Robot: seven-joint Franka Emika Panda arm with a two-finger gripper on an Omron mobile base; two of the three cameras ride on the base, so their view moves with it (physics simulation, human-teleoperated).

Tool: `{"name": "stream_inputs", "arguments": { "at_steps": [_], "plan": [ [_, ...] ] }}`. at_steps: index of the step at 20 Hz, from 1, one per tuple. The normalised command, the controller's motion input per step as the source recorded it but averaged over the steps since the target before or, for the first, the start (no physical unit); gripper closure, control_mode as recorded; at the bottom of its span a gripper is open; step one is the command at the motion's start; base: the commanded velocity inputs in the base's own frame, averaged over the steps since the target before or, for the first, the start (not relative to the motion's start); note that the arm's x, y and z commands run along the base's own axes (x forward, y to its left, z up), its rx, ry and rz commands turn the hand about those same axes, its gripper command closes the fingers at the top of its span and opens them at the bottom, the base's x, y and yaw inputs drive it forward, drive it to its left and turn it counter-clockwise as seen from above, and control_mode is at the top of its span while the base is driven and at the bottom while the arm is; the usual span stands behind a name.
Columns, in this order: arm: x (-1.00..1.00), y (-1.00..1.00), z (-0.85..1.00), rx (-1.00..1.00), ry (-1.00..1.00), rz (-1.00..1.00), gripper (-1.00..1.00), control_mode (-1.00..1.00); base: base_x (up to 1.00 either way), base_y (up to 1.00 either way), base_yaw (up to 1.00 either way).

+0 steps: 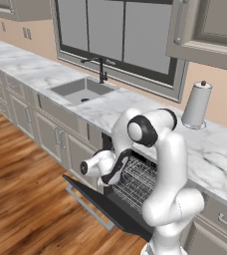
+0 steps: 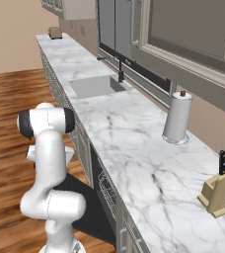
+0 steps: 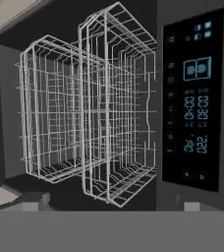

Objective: Open the dishwasher door and pull out the top rack.

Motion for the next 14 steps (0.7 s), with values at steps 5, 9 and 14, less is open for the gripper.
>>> {"name": "stream_inputs", "arguments": {
  "at_steps": [5, 9, 14],
  "plan": [
    [0.56, -0.04, -0.36, -0.01, 0.05, -0.02, -1.0, -1.0, 0.0, 0.0, 0.0],
    [0.58, -0.08, -0.47, 0.0, 0.06, 0.0, -1.0, -1.0, 0.0, 0.0, 0.0],
    [0.51, -0.1, -0.43, 0.0, 0.02, 0.0, -1.0, -1.0, 0.0, 0.0, 0.0]
  ]
}}
